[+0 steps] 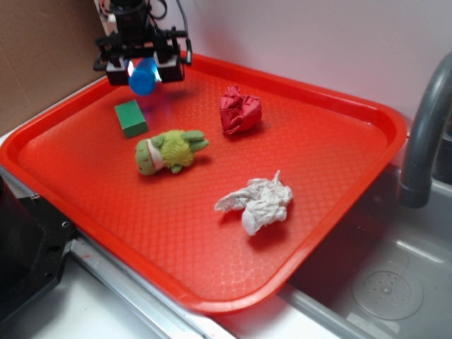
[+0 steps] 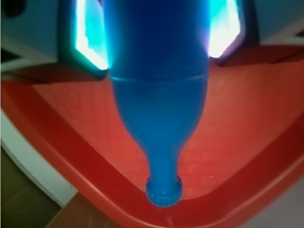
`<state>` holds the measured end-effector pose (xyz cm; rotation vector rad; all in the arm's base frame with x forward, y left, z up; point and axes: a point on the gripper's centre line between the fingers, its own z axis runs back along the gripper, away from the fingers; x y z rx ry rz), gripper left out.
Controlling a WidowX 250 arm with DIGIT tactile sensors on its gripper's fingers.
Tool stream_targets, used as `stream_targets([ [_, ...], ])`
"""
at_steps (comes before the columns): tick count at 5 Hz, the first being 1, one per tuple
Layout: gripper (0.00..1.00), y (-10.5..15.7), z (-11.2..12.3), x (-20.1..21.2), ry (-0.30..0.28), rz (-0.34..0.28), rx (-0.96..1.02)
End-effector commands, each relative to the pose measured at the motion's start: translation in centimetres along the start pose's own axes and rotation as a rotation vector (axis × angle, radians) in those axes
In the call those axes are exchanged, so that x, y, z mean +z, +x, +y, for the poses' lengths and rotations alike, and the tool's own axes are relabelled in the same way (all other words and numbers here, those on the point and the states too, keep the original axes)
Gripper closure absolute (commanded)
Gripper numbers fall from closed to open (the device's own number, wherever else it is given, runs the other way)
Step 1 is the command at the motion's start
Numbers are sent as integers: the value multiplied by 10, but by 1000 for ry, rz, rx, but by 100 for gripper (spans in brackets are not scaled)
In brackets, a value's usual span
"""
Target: Grab the blue bottle.
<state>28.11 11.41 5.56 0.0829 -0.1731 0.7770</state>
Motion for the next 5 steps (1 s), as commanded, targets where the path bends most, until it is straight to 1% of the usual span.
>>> stream_targets([
  [1, 100, -23, -16, 109, -117, 43, -141],
  [2, 100, -59, -16, 146, -165, 126, -252],
  [3, 100, -94, -9, 170, -180, 145, -334],
  [4, 100, -120, -1, 181, -159, 154, -378],
  [5, 100, -114, 2, 173, -144, 195, -313],
])
